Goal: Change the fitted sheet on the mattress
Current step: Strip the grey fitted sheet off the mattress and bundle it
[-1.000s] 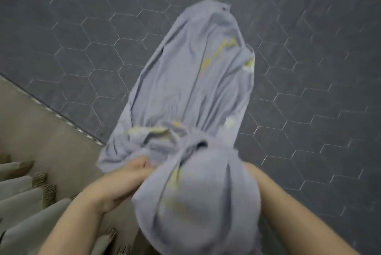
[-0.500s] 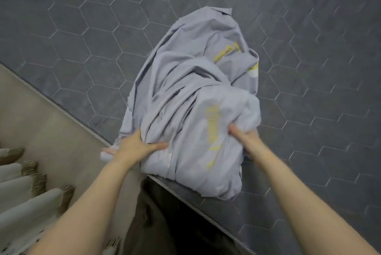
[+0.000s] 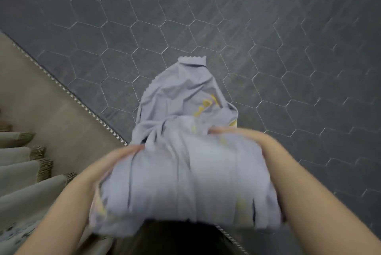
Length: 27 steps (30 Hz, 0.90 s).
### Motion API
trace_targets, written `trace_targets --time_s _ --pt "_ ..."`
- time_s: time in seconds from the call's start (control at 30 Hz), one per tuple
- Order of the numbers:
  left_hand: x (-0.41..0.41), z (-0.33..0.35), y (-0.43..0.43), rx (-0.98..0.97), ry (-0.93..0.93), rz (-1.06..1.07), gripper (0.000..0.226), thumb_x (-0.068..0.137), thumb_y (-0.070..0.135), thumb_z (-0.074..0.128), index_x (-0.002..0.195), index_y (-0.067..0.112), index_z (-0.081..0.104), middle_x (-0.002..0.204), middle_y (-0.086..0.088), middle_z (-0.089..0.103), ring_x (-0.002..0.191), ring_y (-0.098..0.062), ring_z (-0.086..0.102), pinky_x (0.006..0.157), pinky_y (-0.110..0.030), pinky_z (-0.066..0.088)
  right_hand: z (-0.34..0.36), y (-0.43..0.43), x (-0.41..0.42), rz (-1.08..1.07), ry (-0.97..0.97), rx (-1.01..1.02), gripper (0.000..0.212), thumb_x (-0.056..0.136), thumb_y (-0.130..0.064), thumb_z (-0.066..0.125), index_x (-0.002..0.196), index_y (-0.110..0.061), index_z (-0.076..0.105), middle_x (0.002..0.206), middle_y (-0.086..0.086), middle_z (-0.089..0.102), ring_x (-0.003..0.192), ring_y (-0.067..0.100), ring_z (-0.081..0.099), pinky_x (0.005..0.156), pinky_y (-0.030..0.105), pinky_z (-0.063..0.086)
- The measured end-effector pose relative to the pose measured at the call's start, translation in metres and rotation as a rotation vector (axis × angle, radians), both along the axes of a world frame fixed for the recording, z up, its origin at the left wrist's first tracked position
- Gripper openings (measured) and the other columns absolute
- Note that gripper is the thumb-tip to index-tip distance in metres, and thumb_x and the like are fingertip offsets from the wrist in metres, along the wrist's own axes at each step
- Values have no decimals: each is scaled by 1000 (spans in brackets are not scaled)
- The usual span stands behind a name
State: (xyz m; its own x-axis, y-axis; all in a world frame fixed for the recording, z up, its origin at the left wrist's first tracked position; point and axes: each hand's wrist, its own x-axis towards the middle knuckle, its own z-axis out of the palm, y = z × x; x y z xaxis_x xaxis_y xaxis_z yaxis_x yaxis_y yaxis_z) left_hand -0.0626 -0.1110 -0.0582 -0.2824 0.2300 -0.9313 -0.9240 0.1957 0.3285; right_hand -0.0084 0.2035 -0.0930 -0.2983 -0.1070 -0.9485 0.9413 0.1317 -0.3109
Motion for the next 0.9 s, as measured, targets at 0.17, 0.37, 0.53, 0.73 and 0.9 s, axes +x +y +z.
trace_targets --time_s 0.17,0.37,0.53,0.73,0.9 --pt "-30 -6 9 134 134 574 43 89 47 57 125 24 62 125 -3 65 115 -22 61 84 -42 46 8 57 -1 -793 187 -172 44 81 -59 64 101 -22 78 103 6 75 94 24 72 71 33 59" --pt "-38 -51 41 -201 398 -143 118 47 75 76 146 52 17 159 6 12 145 -18 21 118 -44 22 4 43 -6 -709 476 74 55 78 -62 61 119 -27 61 109 -10 72 99 10 69 76 35 56" --pt "-48 -77 64 -174 215 -19 107 48 71 80 138 31 40 139 8 48 116 -15 51 99 -35 42 -21 -12 -13 -658 139 210 60 77 -48 75 128 -21 60 114 -1 72 101 20 68 77 36 56" --pt "-29 -77 60 -145 110 208 94 33 54 92 110 14 58 106 0 69 83 -12 69 69 -26 55 -35 -65 -26 -883 -124 186 28 93 -30 61 111 -9 65 101 10 71 90 29 67 70 34 57" --pt "-11 -48 -1 -13 -44 333 91 33 44 93 114 11 66 104 -5 74 97 -23 69 93 -43 52 -8 -99 -37 -685 56 155 17 101 -22 48 112 -14 58 106 11 65 90 28 61 77 38 55"
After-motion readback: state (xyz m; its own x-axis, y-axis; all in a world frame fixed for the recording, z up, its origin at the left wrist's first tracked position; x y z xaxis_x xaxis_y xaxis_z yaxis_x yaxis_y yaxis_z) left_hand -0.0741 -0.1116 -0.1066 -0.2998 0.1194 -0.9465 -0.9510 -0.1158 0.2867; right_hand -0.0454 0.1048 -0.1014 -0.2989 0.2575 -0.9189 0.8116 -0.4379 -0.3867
